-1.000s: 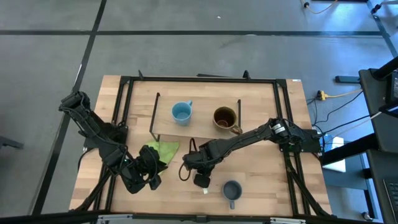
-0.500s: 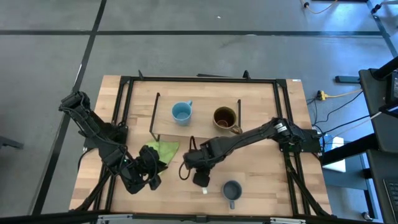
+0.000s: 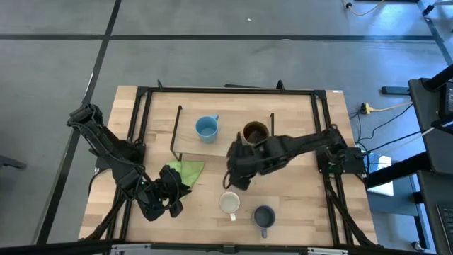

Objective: Stack small to large cups/mugs on shelf
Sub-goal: Remove the green mug from the shelf

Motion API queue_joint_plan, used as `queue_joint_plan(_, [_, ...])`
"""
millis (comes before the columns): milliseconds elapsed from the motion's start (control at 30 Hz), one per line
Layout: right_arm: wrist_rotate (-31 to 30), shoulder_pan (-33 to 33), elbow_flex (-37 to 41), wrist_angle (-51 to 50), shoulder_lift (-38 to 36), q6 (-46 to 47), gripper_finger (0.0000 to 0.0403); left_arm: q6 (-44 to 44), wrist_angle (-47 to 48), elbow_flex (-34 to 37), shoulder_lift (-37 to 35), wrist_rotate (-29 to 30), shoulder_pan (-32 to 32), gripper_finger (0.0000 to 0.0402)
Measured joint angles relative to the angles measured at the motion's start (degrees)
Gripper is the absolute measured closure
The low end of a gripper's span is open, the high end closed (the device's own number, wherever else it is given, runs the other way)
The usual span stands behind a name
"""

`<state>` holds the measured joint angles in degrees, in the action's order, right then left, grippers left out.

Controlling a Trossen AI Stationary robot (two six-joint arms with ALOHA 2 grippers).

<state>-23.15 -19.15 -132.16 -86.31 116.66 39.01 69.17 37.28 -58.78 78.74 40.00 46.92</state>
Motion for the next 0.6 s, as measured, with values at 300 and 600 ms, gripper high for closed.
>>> queue_joint_plan(300, [-18.3,-1.0,-2.5,-3.5,-4.2,2.9,0.0320,-2.3,0.8,0.0,0.0,-0.7,0.0,0.0342])
queue_joint_plan(600, [-13.7,9.6,-1.7,-3.7,-6.5,6.0,0.0321,-4.9,1.5,0.0,0.0,-0.7,-0.3,0.0342])
